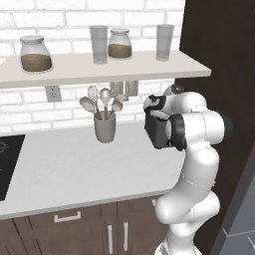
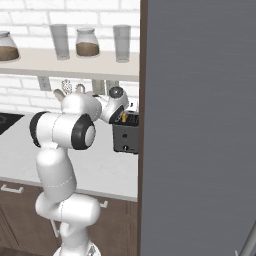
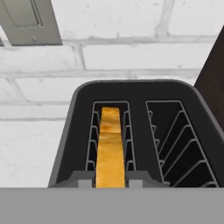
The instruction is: Start the toaster. Once the lever pops up, take the bread to the plate on the dining counter.
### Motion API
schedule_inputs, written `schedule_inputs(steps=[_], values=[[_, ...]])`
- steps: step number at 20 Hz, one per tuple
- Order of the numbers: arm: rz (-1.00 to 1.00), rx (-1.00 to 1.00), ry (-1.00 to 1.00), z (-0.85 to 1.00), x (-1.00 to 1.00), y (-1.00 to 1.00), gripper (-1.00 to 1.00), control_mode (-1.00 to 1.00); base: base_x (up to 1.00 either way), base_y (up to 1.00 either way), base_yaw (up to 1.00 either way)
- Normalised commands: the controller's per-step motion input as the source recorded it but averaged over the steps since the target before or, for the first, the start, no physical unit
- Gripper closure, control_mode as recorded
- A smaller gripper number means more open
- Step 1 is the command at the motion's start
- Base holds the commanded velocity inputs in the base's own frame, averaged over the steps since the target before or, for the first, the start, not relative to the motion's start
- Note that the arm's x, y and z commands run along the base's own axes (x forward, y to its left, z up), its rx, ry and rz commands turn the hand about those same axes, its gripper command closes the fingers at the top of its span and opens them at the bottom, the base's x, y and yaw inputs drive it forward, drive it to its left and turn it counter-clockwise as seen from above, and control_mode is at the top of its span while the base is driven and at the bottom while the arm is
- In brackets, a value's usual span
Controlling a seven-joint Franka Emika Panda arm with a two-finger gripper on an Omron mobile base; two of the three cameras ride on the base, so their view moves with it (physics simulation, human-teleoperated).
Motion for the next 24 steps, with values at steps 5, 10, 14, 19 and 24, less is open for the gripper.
schedule_inputs(steps=[5,10,14,19,24], values=[[0.0,0.01,-0.1,0.14,0.0,-0.06,1.0,-1.0,0.0,0.0,0.0],[0.0,0.04,-0.28,0.24,-0.03,-0.23,1.0,-1.0,0.0,0.0,0.0],[0.01,0.06,-0.32,0.16,-0.19,-0.39,1.0,-1.0,0.0,0.0,0.0],[0.04,0.05,-0.33,0.05,-0.4,-0.47,1.0,-1.0,0.0,0.0,0.0],[0.08,0.01,-0.19,0.0,-0.66,-0.3,1.0,-1.0,0.0,0.0,0.0]])
